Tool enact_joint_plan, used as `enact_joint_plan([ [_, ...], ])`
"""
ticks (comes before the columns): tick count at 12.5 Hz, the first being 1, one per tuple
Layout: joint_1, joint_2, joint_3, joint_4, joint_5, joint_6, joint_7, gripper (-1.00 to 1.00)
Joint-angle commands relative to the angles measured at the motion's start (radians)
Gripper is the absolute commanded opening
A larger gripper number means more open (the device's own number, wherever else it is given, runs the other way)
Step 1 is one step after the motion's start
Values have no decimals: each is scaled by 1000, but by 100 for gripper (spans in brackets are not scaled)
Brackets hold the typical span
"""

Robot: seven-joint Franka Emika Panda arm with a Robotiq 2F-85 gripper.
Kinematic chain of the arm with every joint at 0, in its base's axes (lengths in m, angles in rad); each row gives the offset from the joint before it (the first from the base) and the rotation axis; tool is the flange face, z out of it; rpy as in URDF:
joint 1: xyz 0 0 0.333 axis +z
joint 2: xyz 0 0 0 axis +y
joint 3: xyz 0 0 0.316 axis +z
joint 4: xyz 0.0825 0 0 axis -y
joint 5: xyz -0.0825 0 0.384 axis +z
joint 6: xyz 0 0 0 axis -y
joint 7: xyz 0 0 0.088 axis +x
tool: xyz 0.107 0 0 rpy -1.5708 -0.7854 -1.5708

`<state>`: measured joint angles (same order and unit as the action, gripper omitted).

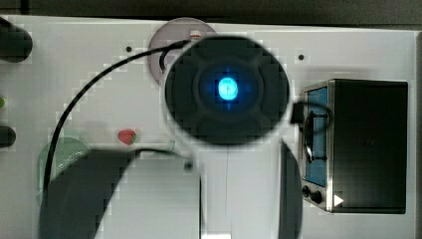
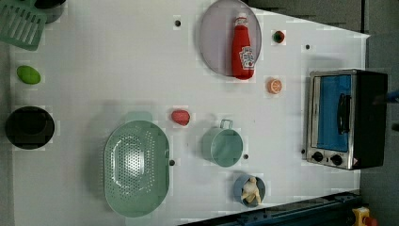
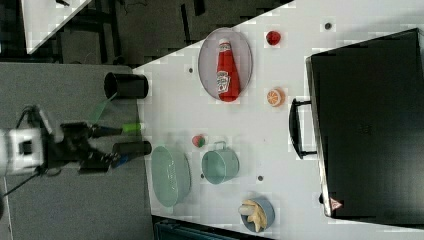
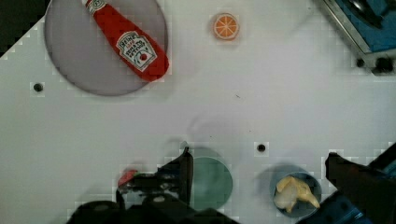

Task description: Pick ketchup from plate and place it on table.

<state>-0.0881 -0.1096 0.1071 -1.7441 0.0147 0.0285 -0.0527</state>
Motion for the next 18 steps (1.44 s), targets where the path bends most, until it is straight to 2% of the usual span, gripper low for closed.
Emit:
enact_joint_plan([
  [1, 19, 179, 12, -16, -4, 79, -186, 100],
  [5, 38, 348, 19, -13, -5, 209, -384, 100],
  [13, 77, 645, 19, 9, -116, 610, -485, 100],
  [18, 84, 779, 17, 11, -184, 834, -528, 100],
])
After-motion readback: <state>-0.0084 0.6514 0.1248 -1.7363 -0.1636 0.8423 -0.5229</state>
